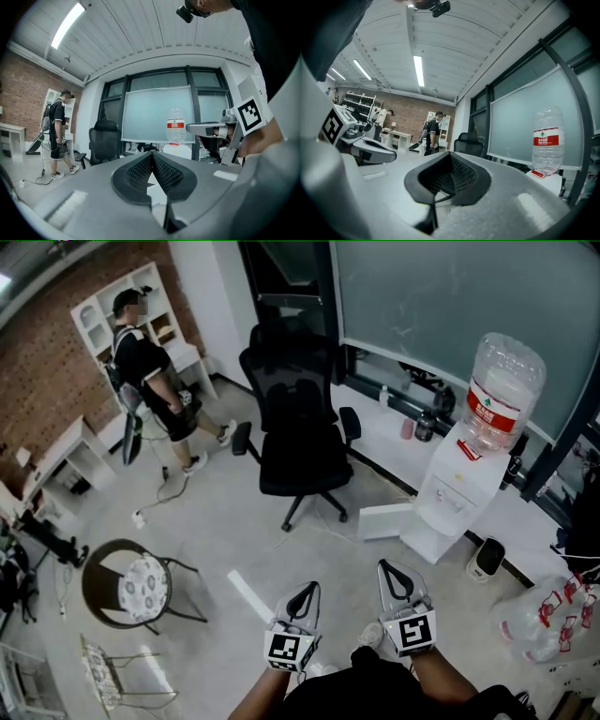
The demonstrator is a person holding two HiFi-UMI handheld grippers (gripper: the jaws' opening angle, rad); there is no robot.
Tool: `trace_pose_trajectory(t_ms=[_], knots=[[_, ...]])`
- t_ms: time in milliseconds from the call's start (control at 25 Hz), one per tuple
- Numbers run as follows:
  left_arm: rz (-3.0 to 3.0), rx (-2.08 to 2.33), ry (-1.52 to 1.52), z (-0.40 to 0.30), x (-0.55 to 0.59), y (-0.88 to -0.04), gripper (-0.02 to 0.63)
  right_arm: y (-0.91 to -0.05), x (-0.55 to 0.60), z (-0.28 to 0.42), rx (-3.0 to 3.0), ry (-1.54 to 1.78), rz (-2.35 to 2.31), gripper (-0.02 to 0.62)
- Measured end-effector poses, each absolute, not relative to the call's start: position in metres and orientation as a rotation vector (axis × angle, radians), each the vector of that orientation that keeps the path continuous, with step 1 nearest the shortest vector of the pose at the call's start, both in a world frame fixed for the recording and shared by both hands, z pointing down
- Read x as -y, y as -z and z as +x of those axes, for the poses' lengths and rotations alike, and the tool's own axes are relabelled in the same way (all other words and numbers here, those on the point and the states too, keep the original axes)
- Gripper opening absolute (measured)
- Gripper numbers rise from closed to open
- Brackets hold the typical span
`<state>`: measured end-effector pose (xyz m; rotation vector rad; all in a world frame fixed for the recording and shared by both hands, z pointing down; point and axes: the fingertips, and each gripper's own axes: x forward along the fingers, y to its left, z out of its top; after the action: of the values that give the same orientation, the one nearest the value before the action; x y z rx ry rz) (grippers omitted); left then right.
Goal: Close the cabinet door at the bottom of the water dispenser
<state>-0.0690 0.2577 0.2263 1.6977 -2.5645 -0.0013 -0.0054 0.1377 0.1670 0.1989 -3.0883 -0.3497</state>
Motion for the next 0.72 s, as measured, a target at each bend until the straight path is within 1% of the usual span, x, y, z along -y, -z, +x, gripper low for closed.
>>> trace_pose_trajectory(t_ms=[160,360,720], knots=[[1.692,2.56,-0.03,-0.089,-0.236,-0.227,0.018,-0.168,-0.115,-0.023,3.09,0.351,0.187,0.004],[1.725,2.538,0.015,-0.104,-0.202,-0.216,0.018,-0.169,-0.076,-0.036,3.078,0.316,0.233,0.003],[1.813,2.459,-0.035,-0.113,-0.129,-0.218,0.018,-0.172,-0.013,-0.044,3.08,0.276,0.241,0.003]])
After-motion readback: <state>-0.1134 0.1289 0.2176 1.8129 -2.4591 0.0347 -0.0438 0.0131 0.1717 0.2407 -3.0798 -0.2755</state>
